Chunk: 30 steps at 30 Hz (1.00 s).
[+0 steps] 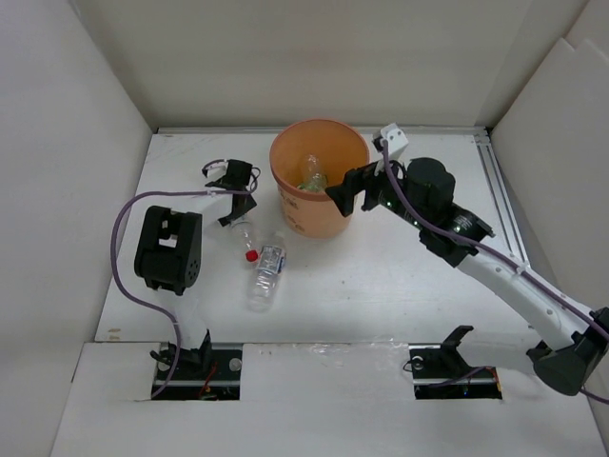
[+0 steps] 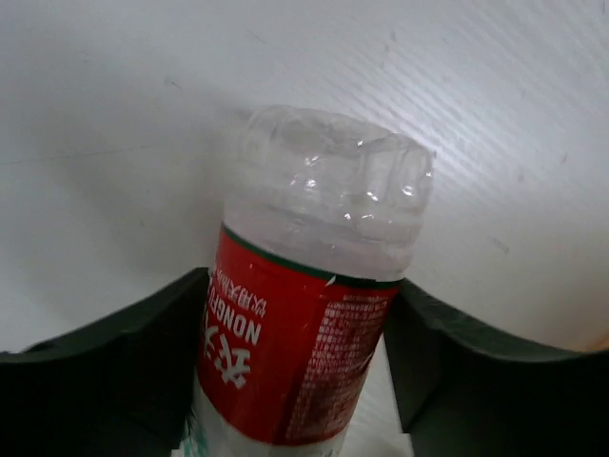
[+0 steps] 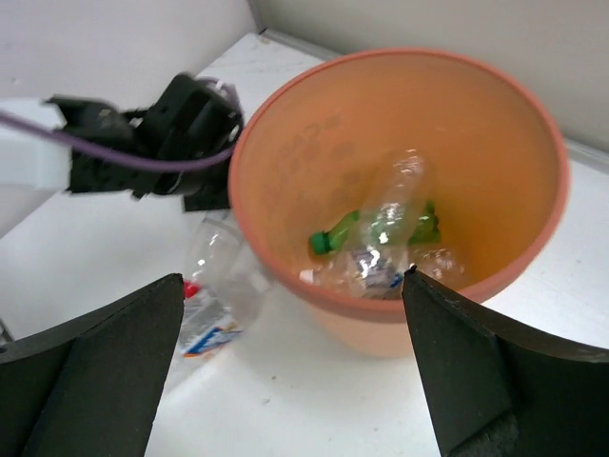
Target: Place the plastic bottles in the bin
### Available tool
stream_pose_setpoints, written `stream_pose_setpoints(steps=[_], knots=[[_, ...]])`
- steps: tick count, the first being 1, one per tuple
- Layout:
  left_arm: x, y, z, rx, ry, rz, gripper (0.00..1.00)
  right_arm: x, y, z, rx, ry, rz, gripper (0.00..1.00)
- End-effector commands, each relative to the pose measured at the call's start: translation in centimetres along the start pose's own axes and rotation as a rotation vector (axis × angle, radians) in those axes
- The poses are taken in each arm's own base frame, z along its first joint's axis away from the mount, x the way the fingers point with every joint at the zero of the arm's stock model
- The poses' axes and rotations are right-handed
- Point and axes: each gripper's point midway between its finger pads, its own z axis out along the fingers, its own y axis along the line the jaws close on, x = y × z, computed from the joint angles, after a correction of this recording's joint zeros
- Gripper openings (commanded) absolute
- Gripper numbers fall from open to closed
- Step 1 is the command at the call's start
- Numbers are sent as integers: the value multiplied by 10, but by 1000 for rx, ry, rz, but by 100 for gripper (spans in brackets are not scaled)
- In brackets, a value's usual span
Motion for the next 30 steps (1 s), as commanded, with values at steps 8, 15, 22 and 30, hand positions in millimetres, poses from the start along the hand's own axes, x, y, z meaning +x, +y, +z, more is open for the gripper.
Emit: stream_pose_setpoints(steps=[8, 15, 22, 30], knots=[[-29, 37, -33, -129, -96, -163, 0, -15, 54, -30, -147, -93, -42, 100], [-89, 32, -158, 32, -328, -226, 0, 1, 105, -6, -406, -73, -43, 100], [-131, -4, -304, 600, -529, -173, 0, -24, 149, 9, -510, -109, -6, 100], [-132, -24, -421, 1092, -636, -78, 0, -42, 189, 33, -676, -158, 83, 100]])
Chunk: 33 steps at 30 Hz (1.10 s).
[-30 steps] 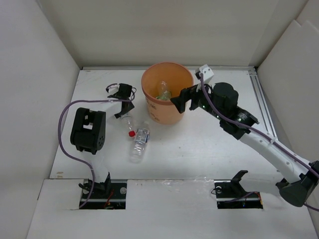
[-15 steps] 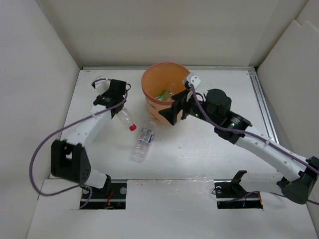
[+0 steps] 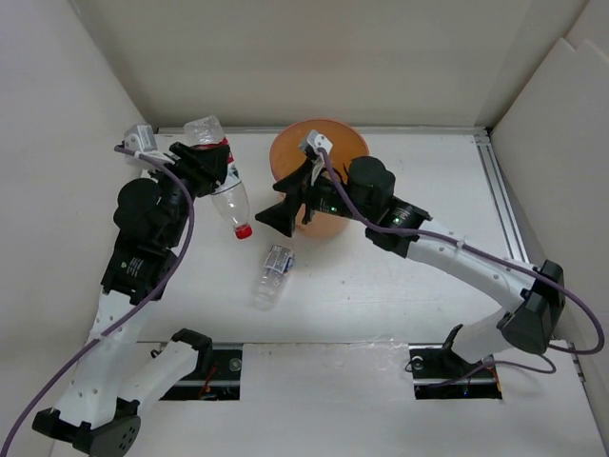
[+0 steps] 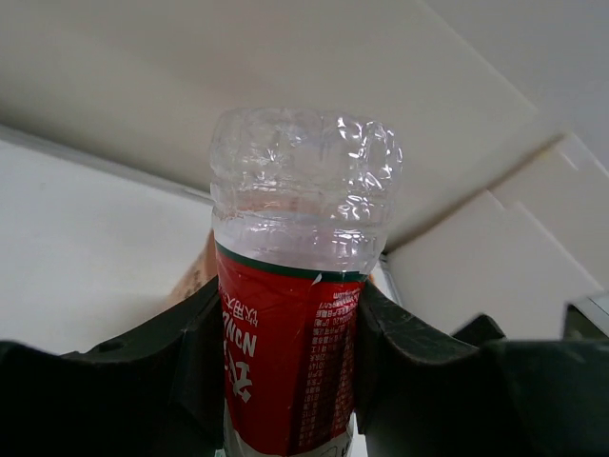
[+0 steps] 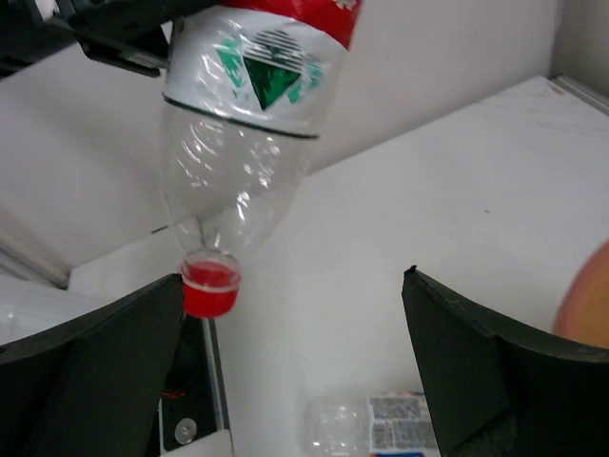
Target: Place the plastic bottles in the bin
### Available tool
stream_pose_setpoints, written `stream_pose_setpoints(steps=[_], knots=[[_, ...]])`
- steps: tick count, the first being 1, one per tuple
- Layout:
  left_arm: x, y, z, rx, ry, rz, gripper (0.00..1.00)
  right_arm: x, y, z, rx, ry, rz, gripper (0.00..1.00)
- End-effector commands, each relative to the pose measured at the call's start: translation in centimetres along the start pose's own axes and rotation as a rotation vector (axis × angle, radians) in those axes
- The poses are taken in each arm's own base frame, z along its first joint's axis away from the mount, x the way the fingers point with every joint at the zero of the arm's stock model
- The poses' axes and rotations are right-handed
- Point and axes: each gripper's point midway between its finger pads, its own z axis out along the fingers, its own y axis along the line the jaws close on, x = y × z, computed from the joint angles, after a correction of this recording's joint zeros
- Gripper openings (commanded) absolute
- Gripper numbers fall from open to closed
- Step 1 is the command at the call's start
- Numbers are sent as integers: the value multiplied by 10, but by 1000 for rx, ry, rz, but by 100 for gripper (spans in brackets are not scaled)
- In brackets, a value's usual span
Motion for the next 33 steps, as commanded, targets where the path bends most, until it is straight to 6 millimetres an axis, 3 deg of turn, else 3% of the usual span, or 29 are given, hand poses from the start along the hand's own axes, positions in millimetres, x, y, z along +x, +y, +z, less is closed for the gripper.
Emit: stream_pose_setpoints(steps=[1, 2, 3, 5, 9, 12, 15, 16, 18, 19, 20, 21, 24, 25, 26, 27, 29, 31, 33], knots=[[1, -43, -6, 237, 27, 36, 0, -50, 40, 11, -177, -147, 13, 100], [1, -49, -11, 278, 29, 36, 0, -60, 44, 13, -193, -171, 1, 100], [4, -52, -11, 298, 34, 37, 0, -53, 47, 21, -211, -151, 20, 100], [-3, -69, -22, 390, 18, 39, 0, -57, 61, 29, -280, -164, 28, 100], [4, -75, -24, 447, 36, 45, 0, -64, 77, 38, -352, -171, 28, 100], [3, -88, -35, 540, 24, 43, 0, -53, 71, 50, -346, -148, 47, 100], [1, -91, -36, 548, 18, 29, 2, -49, 69, 55, -344, -138, 60, 86], [2, -92, -37, 555, 23, 31, 15, -49, 69, 55, -344, -138, 60, 76], [0, -93, -38, 555, 23, 31, 42, -45, 67, 58, -342, -130, 64, 32], [1, -92, -36, 548, 33, 30, 61, -45, 60, 59, -319, -129, 68, 20], [-2, -91, -35, 531, 25, 28, 99, -47, 60, 58, -319, -128, 68, 8], [0, -86, -33, 495, 38, 15, 100, -46, 48, 59, -284, -123, 64, 3], [-13, -67, -25, 363, -11, 19, 100, -51, 3, 51, -122, -100, 0, 3], [-11, -46, -18, 253, -20, 26, 100, -52, -14, 48, -66, -89, -13, 3], [-14, -37, -16, 200, -33, 34, 100, -58, -47, 41, 26, -91, -48, 3], [-16, -27, -17, 148, -45, 33, 100, -61, -63, 35, 68, -74, -54, 3], [1, 5, -10, 22, -25, 63, 100, -67, -103, 19, 169, -64, -84, 3], [17, 25, -6, -36, 0, 85, 100, -70, -125, 11, 212, -61, -99, 7], [50, 52, 5, -113, 65, 94, 100, -76, -155, 1, 293, -57, -127, 8]])
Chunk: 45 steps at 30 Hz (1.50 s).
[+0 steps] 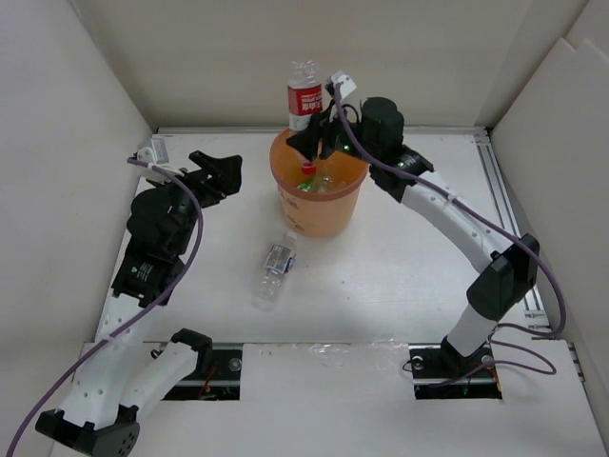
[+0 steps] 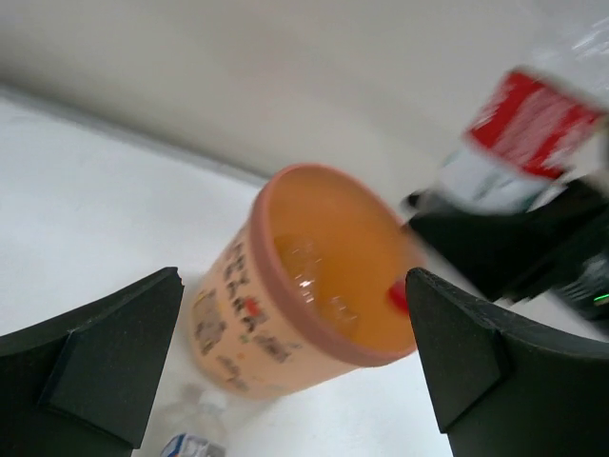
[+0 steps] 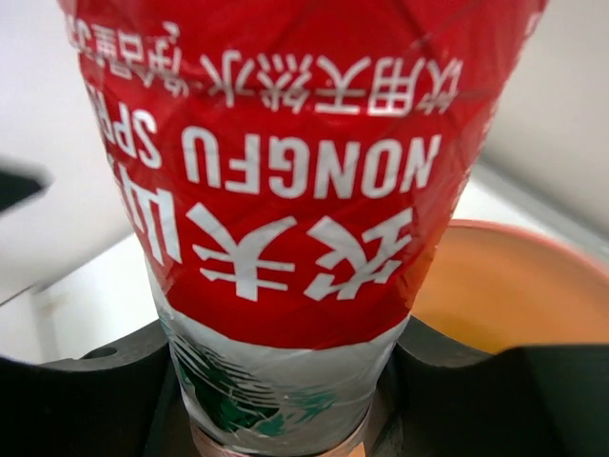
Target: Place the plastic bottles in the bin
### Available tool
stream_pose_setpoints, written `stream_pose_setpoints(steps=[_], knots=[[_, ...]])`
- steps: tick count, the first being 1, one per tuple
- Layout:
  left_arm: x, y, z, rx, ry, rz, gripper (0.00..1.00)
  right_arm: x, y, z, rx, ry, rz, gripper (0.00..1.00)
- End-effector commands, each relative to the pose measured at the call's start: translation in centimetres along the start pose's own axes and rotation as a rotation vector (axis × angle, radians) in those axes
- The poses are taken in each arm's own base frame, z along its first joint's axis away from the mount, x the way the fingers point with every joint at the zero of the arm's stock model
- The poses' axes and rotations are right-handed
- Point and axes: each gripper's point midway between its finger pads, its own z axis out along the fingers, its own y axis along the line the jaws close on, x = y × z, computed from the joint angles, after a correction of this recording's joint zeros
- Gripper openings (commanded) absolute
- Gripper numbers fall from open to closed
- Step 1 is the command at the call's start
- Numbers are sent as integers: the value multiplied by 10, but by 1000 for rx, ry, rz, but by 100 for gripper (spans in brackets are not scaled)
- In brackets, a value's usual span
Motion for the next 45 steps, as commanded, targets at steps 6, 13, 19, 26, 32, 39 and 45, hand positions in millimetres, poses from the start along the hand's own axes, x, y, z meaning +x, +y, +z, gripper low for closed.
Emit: stream_pose_setpoints(steps=[6, 13, 19, 26, 32, 39, 45], knots=[[109, 83, 38, -249, 237, 43, 100, -19, -101, -11, 265, 23, -122, 28], [169, 103, 54, -217, 370, 103, 100, -8, -130, -23, 414, 50, -120, 100], [229, 90, 47, -250, 468, 325, 100, -33, -117, -64, 503, 1, -135, 100], [260, 89, 38, -257, 542, 381, 100, -21, -83, -97, 487, 10, -127, 100], [276, 110, 30, -328, 604, 451, 100, -18, -49, -119, 416, -30, -117, 100], [313, 106, 20, -278, 711, 464, 100, -20, -30, -135, 384, -59, -116, 100], [335, 114, 3, -315, 793, 432, 93, -8, -32, -136, 388, -37, -102, 100]])
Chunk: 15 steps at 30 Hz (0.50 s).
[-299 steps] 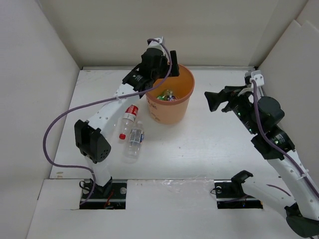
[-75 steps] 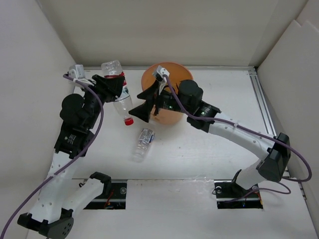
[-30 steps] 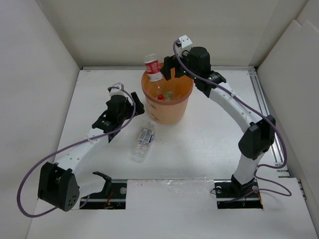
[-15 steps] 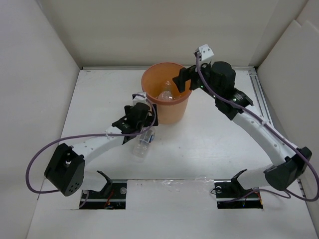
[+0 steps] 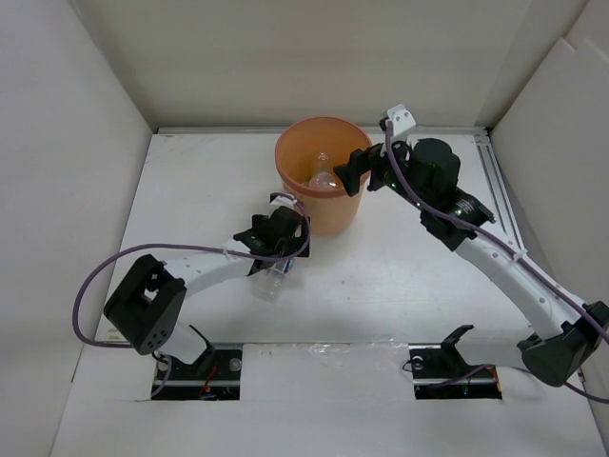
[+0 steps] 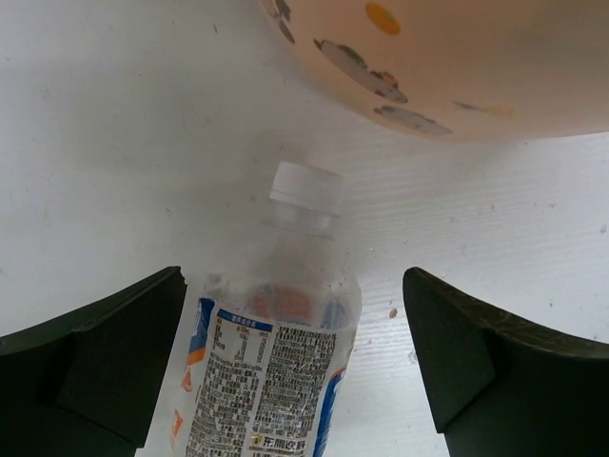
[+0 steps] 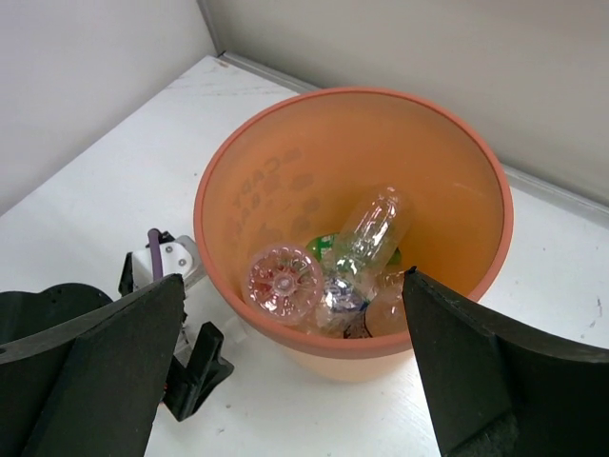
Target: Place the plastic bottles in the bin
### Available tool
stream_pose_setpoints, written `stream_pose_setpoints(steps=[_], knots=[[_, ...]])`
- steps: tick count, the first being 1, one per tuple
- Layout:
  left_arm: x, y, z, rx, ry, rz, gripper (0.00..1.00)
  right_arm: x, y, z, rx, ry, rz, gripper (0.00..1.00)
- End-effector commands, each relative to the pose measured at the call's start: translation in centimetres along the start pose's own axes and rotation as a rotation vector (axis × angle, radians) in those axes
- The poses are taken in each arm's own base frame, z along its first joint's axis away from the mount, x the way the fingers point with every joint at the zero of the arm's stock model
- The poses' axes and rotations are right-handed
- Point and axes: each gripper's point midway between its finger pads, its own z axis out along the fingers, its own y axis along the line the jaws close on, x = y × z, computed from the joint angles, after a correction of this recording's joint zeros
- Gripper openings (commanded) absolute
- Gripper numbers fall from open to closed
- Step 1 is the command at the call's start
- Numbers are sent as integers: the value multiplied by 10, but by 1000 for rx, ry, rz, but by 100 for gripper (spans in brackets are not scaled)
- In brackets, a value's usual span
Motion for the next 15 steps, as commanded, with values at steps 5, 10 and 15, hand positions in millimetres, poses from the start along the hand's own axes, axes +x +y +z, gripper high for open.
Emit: stream_pose_setpoints(steps=[5, 10, 15], knots=[[18, 1, -8, -53, 40, -21, 94, -6, 6, -2, -18, -44, 20, 100], [27, 16, -12, -121, 63, -41, 86, -9, 12, -5, -37, -51, 19, 100], [52, 21, -12, -164, 130, -52, 78, -11, 20, -10, -57, -58, 27, 100]])
